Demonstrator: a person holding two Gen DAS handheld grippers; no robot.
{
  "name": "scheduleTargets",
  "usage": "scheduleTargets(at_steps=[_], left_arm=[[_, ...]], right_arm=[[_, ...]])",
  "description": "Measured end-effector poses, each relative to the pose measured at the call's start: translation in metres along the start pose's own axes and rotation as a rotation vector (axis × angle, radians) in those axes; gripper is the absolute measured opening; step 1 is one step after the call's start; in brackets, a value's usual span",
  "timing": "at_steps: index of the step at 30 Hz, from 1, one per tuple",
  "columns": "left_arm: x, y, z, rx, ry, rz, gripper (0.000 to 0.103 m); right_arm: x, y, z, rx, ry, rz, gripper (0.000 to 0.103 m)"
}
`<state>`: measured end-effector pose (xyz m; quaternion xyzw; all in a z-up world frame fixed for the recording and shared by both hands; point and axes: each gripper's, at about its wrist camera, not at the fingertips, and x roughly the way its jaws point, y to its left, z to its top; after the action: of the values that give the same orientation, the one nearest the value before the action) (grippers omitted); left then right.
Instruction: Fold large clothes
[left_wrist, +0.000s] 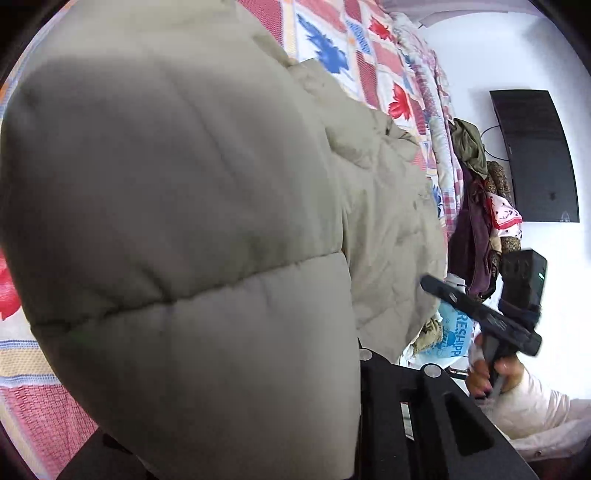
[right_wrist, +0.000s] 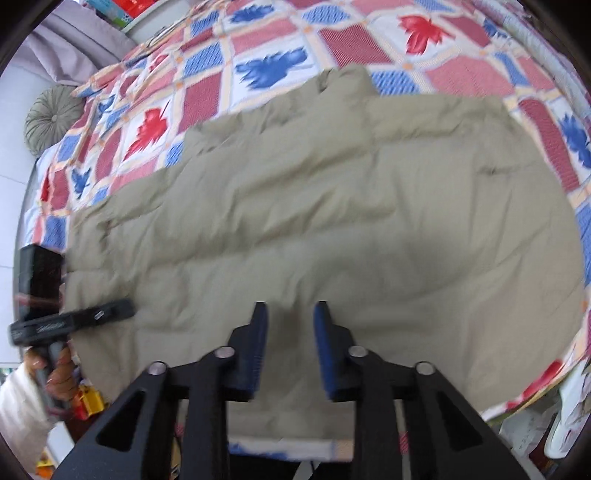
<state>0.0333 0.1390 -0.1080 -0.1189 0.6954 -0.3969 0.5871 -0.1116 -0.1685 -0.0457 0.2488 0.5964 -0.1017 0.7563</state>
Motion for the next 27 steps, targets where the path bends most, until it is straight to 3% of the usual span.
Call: scheduleTargets(at_steps=[2, 11, 21, 27], left_arm=[[-0.008, -0.013, 0.000, 0.014, -0.005, 0.012, 0.027], [-0.020, -0.082, -0.002, 0.042, -0.031, 0.076, 0.027], [-0.002, -0.189, 0.014, 0.084, -0.054, 0.074, 0.027], [0.028, -0.242, 0.027, 0.117, -0.031, 0.092, 0.030]], right_arm=[[0.007, -0.009, 0.013, -0.001, -0.037, 0.017, 0.019], [0.056, -0.014, 0.053, -0.005, -0.090, 0.115, 0.018], [0.106, -0.035, 0.079, 0.102, -0.023, 0.206, 0.012], [0.099, -0.058, 0.082, 0.164, 0.037, 0.318, 0.011]])
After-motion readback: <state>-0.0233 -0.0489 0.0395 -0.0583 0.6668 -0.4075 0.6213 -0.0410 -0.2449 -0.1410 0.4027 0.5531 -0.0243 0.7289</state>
